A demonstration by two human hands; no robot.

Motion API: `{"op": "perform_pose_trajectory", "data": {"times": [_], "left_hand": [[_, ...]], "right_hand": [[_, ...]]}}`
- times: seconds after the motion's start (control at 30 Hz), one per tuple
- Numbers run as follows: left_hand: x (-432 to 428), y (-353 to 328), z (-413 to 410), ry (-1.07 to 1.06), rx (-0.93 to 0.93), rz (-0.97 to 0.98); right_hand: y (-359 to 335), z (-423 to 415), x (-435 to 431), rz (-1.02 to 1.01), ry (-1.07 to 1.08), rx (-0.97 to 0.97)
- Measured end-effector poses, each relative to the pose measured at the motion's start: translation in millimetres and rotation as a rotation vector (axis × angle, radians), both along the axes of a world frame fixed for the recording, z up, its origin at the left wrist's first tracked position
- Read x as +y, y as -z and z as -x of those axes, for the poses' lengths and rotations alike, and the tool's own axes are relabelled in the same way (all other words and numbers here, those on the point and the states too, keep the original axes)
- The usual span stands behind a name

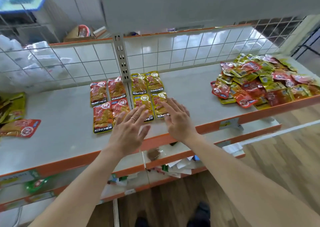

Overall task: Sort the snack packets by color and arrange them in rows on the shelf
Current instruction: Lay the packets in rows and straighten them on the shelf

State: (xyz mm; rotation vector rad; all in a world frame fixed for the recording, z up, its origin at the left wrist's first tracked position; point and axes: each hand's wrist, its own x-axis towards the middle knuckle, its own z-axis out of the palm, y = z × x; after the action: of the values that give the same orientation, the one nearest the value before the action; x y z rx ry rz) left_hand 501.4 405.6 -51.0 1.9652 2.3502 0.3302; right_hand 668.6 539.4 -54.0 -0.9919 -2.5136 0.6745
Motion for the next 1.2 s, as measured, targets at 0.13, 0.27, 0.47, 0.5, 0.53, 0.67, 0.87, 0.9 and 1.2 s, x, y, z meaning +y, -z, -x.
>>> {"op": "perform_pose_trajectory", "data": {"times": [0.13,0.27,0.47,0.5,0.53,0.67,0.87,0.9,1.2], "left_hand": [[38,-16,-54,-0.070,-0.040,-0.116],[92,-27,-123,-0.056,-0.040,-0.120],[167,-28,-224,0.035,-0.008,-0.133],[176,-27,-239,0.049,-0.012,-0.131],[184,-27,-254,0.066,-0.018,-0.132],[207,-26,-294,0.129,-0.019,-0.109],[238,-21,-313,0.164,-0.019,-0.074],[243,-19,-314,0.166,-0.025,-0.075],[303,-20,-321,0.195,-0.051,-0.089]], "right_hand": [[-22,-61,24,-0.086,-0.017,0.054],[-48,-145,74,-0.142,0.061,0.098],[-54,-265,136,-0.139,0.227,0.053],[-52,-279,143,-0.133,0.242,0.033],[-50,-292,148,-0.122,0.260,0.018],[-45,-328,163,-0.106,0.309,-0.029],[-36,-349,186,-0.068,0.358,-0.042],[-34,-351,188,-0.063,0.361,-0.051],[-47,-377,227,-0.019,0.464,-0.115]]}}
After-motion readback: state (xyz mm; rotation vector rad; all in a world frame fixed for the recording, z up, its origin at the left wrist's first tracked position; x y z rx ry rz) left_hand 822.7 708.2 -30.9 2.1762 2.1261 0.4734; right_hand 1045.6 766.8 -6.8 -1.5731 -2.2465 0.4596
